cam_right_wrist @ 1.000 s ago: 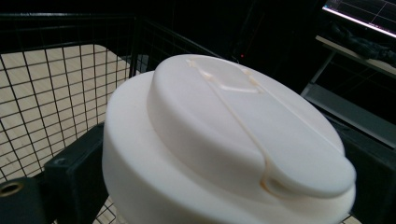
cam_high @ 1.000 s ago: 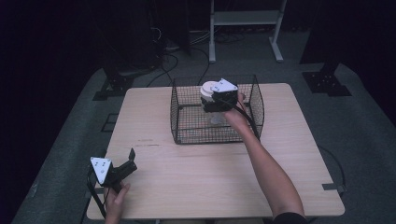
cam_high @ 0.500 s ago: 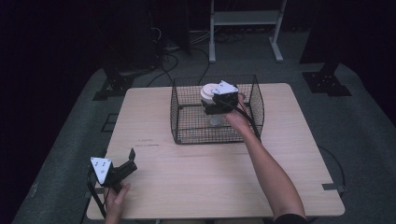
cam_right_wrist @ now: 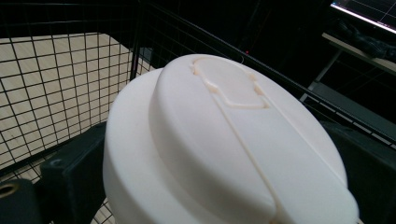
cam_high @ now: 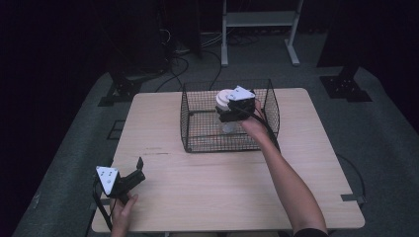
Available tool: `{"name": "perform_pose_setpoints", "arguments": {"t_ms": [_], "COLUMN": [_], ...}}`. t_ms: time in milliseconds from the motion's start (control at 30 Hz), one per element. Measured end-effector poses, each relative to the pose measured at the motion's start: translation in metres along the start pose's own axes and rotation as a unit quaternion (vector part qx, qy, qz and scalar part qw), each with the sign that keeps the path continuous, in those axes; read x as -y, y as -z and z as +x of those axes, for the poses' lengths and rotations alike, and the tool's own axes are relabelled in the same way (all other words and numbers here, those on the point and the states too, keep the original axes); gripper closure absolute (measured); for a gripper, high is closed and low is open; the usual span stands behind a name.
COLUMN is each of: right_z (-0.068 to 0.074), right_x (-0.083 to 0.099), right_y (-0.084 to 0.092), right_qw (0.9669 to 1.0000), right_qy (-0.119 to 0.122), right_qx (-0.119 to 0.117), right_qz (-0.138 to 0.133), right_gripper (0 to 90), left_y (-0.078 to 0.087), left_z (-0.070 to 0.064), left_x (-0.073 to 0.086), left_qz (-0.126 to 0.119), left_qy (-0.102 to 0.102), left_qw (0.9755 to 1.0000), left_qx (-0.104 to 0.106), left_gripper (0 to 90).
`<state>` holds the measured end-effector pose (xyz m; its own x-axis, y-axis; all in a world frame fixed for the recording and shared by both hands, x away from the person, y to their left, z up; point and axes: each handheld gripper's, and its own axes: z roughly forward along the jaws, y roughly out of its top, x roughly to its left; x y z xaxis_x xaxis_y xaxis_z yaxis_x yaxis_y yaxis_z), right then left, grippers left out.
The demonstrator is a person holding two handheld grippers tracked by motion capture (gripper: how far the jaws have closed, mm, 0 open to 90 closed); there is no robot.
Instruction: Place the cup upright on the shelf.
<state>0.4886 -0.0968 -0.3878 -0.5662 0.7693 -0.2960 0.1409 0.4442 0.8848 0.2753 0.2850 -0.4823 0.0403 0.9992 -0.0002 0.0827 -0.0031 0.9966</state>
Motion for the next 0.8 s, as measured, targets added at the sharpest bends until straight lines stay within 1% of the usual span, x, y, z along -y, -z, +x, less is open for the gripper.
{"name": "perform_pose_setpoints", "arguments": {"t_ms": [200, 600, 700, 800], "right_z": [0.0019, 0.0031, 0.0027, 0.0029], "right_x": [-0.0008, -0.0033, -0.0061, -0.0076], "right_y": [-0.0005, 0.0017, 0.0041, 0.0049], "right_qw": [1.0, 0.9999, 0.9997, 0.9996], "right_qy": [0.003, 0.0, -0.002, 0.001], "right_qx": [0.004, 0.01, 0.012, 0.015], "right_qz": [-0.001, -0.009, -0.021, -0.024], "right_gripper": [2.6, 2.6, 2.7, 2.7], "left_y": [0.0001, -0.0003, -0.0006, -0.0007], "left_z": [-0.0001, -0.0001, 0.0, -0.0001], "left_x": [0.0, 0.0, 0.0, 0.0], "left_qz": [0.0, 0.001, 0.0, 0.001], "left_qy": [-0.001, 0.0, 0.001, 0.001], "left_qw": [1.0, 1.0, 1.0, 1.0], "left_qx": [0.0, -0.001, -0.002, -0.002], "left_gripper": [0.0, 0.0, 0.0, 0.0]}}
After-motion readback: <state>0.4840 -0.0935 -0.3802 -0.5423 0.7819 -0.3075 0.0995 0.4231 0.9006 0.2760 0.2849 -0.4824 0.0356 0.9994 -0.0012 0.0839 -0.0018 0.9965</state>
